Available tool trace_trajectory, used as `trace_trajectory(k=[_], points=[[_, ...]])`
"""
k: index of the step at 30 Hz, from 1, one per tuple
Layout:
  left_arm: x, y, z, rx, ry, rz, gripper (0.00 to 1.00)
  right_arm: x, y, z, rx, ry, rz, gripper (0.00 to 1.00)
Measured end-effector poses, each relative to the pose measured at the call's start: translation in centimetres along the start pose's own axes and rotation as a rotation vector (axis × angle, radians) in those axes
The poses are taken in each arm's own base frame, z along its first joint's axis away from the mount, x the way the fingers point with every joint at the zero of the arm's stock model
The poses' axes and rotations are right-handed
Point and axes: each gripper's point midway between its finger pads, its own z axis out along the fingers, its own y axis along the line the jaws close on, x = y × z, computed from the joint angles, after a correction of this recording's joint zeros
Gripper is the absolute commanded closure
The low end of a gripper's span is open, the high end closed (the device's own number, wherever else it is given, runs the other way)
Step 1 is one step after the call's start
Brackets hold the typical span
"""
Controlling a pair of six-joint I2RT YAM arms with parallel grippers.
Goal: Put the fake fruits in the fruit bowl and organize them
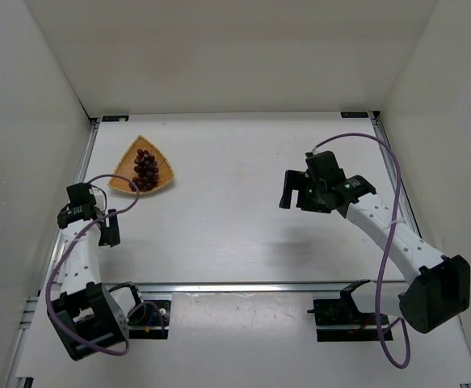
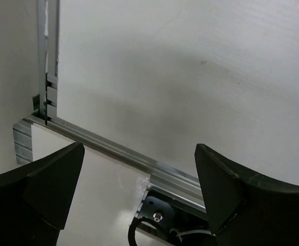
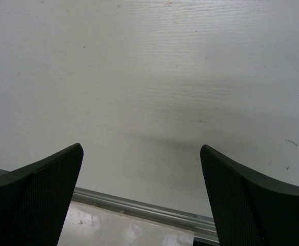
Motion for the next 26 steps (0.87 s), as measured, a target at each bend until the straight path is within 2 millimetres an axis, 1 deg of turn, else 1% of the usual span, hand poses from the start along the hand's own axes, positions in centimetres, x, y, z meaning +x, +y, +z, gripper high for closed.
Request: trace_trajectory(k=[1, 4, 7, 26], points=[[-0.1, 0.0, -0.3, 0.0, -0.013, -0.012, 0.0, 0.0, 0.0, 0.0, 0.0, 0.002, 0.0, 0.01], [-1.1, 0.3, -1.0, -0.009, -0.072, -0.04, 0.0, 0.0, 0.0, 0.0, -0.001, 0.0, 0.0, 0.01], [-1.7, 0.4, -1.1, -0.008, -0.096, -0.052, 0.0, 0.0, 0.0, 0.0, 0.0, 0.0, 0.0, 0.01], [-2.0, -0.2, -1.1, 0.025, -0.105, -0.053, 0.0, -0.1, -0.2, 0.0, 0.011, -0.006, 0.0, 0.01]])
